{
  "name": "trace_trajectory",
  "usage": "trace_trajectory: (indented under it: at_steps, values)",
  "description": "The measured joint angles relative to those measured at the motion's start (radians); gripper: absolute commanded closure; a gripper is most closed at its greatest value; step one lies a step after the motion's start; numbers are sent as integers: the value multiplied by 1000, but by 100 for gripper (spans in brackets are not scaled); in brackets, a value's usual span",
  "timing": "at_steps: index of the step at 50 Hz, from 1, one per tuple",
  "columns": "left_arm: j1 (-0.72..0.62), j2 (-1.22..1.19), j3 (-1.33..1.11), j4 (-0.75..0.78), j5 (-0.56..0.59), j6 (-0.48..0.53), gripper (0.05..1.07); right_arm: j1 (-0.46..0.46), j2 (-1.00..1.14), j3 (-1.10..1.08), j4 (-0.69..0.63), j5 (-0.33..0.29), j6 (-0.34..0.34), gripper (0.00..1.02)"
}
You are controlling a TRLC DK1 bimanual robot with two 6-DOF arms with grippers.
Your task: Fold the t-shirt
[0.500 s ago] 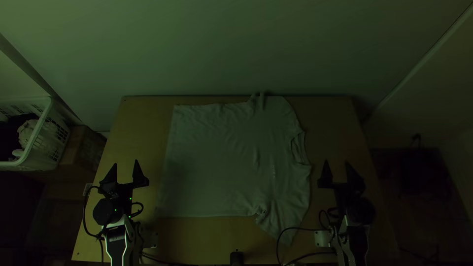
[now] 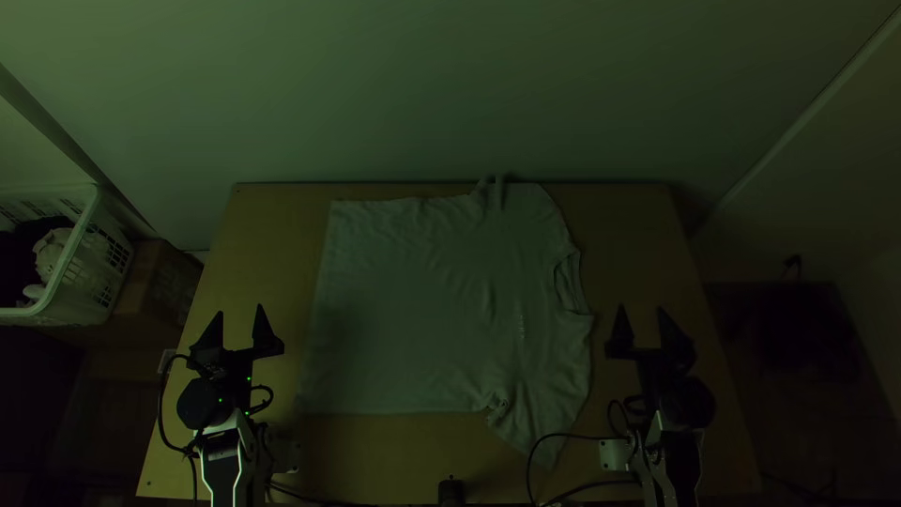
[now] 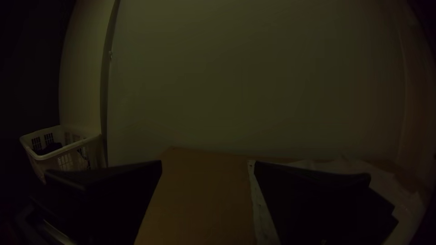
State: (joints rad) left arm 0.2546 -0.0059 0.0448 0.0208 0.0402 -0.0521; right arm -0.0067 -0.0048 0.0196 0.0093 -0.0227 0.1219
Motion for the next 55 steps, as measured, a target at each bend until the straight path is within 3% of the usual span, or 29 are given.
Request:
trace_trajectory:
  at_steps: [26, 46, 55]
  values:
    - [0, 0, 0, 0, 0, 0, 10, 0, 0, 0, 0, 0, 0, 4]
    - [-59, 0, 0, 0, 0, -64, 10, 6, 0, 0, 0, 1, 0, 4]
    - [-72, 0, 0, 3, 2, -71, 10, 21, 0, 0, 1, 0, -30, 4]
